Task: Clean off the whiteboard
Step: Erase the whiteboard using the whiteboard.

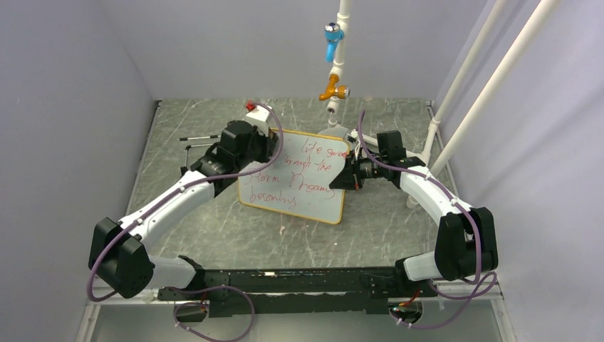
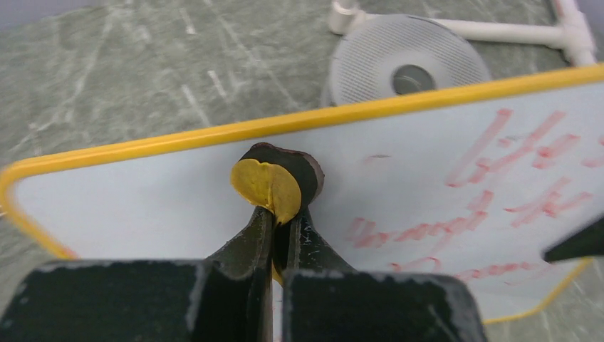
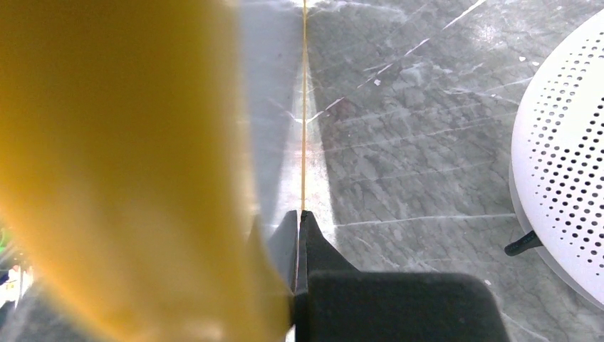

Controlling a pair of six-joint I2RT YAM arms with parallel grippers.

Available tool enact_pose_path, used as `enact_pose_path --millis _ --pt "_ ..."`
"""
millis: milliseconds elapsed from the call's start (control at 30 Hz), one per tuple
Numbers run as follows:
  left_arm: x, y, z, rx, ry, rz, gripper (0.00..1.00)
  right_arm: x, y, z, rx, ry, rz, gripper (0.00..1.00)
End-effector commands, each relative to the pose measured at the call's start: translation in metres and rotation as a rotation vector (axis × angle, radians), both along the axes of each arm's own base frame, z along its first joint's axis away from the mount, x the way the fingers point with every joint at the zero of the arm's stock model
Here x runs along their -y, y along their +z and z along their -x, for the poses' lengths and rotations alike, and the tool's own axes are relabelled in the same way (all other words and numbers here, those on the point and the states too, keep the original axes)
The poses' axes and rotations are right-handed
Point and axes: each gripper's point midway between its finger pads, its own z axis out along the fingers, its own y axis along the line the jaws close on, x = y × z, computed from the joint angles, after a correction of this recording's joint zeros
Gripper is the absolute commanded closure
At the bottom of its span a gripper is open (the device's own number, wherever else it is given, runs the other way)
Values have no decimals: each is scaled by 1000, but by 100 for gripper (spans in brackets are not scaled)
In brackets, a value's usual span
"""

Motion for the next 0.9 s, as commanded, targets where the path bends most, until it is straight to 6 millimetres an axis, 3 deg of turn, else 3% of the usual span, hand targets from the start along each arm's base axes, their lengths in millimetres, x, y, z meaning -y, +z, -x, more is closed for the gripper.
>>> enact_pose_path --millis 0,133,233,333,467,633,733,867 --pt "59 29 23 51 -155 80 100 -3 10 -2 94 40 12 100" --pt "93 39 34 63 -223 102 100 -3 10 -1 90 41 11 100" --pt "96 41 28 66 -205 81 100 -3 10 -1 92 42 11 100" --pt "75 42 12 80 -125 32 100 -3 11 -1 96 42 10 100" --pt "24 37 -11 66 3 22 100 -3 13 0 97 45 8 100" --pt "-22 25 -20 46 84 33 100 -3 13 0 101 44 8 100" --pt "-25 26 -19 42 73 46 100 -3 13 -1 102 43 8 100" --pt "-3 41 -13 57 4 99 100 -3 12 -1 102 40 11 100"
